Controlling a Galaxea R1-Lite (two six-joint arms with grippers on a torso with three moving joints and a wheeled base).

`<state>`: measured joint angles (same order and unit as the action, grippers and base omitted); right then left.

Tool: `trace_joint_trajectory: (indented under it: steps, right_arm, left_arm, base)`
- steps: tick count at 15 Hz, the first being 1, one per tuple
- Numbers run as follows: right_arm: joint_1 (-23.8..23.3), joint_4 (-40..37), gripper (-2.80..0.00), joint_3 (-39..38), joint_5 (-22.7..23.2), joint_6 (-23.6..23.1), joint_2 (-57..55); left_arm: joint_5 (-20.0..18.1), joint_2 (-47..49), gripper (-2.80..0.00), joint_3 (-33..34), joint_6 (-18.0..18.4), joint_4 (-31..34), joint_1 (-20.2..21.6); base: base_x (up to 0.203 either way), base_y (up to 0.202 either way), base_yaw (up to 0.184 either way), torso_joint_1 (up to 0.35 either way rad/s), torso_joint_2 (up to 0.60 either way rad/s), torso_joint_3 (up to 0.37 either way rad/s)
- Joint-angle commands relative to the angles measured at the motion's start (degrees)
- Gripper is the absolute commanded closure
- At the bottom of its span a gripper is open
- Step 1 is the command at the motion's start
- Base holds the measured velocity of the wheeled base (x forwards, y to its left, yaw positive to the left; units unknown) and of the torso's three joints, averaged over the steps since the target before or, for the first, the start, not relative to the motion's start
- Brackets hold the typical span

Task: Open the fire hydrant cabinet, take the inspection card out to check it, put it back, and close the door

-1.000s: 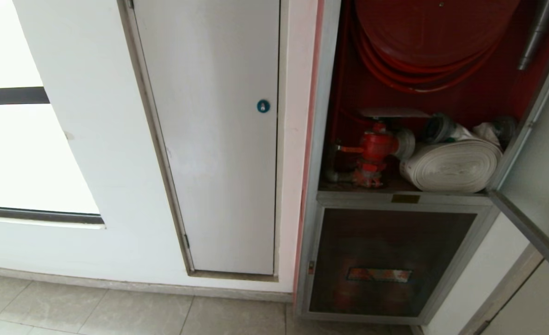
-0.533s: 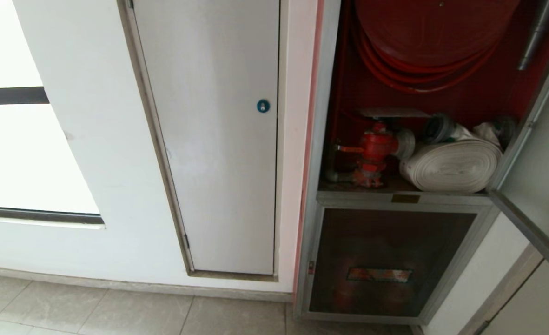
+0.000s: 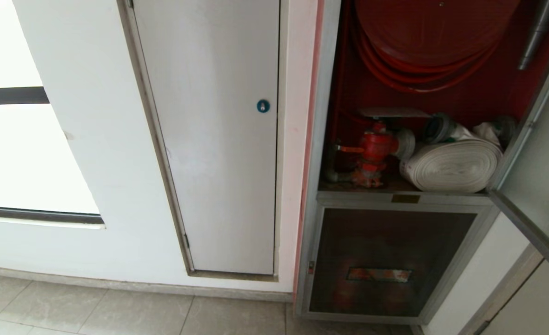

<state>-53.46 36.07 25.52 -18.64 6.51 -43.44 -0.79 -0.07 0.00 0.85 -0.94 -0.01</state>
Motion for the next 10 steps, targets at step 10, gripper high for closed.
trace_joint_trajectory:
  steps: [10]
  right_arm:
    - [-21.2,5.2,0.0,-1.7,10.2,19.9,-5.5]
  left_arm:
    - [0.0,0.0,0.0,0.4,0.0,0.0,-0.1]
  base:
    - [0.0,0.0,0.0,0.0,0.0,0.0]
